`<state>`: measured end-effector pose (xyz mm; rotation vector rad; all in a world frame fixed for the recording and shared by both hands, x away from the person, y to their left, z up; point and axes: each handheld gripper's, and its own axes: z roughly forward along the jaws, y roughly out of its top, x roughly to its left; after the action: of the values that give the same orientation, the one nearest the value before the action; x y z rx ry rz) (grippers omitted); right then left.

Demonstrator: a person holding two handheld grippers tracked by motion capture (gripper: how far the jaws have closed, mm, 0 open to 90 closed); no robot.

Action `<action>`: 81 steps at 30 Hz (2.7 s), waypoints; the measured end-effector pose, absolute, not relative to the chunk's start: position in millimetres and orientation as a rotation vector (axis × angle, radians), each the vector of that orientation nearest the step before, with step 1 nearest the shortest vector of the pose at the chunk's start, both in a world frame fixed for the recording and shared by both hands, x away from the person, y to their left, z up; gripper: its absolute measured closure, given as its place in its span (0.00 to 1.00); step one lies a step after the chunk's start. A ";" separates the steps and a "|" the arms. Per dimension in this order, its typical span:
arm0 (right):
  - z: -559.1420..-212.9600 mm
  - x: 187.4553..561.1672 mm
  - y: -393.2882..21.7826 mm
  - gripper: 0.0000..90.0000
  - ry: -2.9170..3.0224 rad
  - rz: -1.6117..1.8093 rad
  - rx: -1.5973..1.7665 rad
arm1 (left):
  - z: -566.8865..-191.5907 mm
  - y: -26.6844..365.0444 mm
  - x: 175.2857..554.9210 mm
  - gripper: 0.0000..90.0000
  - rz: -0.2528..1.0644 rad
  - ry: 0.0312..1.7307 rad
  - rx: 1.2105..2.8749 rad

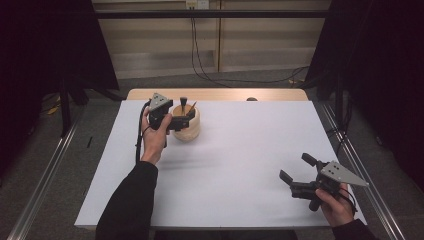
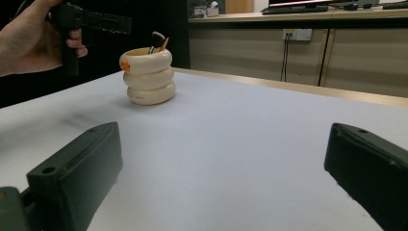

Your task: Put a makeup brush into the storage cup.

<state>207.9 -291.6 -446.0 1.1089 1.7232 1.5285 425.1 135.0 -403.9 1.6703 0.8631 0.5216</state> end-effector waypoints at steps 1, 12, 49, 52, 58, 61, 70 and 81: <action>-446.1 207.9 -291.6 0.00 1.727 1.526 1.106 | -402.8 133.9 423.8 0.02 0.523 0.874 1.662; -446.4 208.3 -291.4 0.00 1.727 1.522 1.116 | -400.2 136.8 402.1 0.03 0.554 0.860 1.644; -446.9 207.2 -290.3 0.00 1.736 1.507 1.114 | -408.3 181.6 304.4 0.02 0.546 0.779 1.656; -447.1 207.3 -290.1 0.00 1.727 1.508 1.122 | -411.7 184.8 298.7 0.02 0.533 0.802 1.644; -446.9 207.0 -290.7 0.00 1.726 1.505 1.127 | -416.2 187.4 279.8 0.01 0.542 0.781 1.657; -447.2 207.8 -290.6 0.00 1.729 1.505 1.119 | -416.6 190.7 271.3 0.01 0.544 0.790 1.651; -446.8 206.8 -290.6 0.00 1.733 1.505 1.122 | -426.6 200.7 251.1 0.01 0.522 0.809 1.657; -446.9 206.6 -291.7 0.00 1.733 1.496 1.116 | -438.2 217.2 233.6 0.01 0.539 0.852 1.650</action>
<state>206.6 -291.7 -446.9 1.1164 1.7333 1.4957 233.6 217.2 -438.2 1.6497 0.8520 0.5388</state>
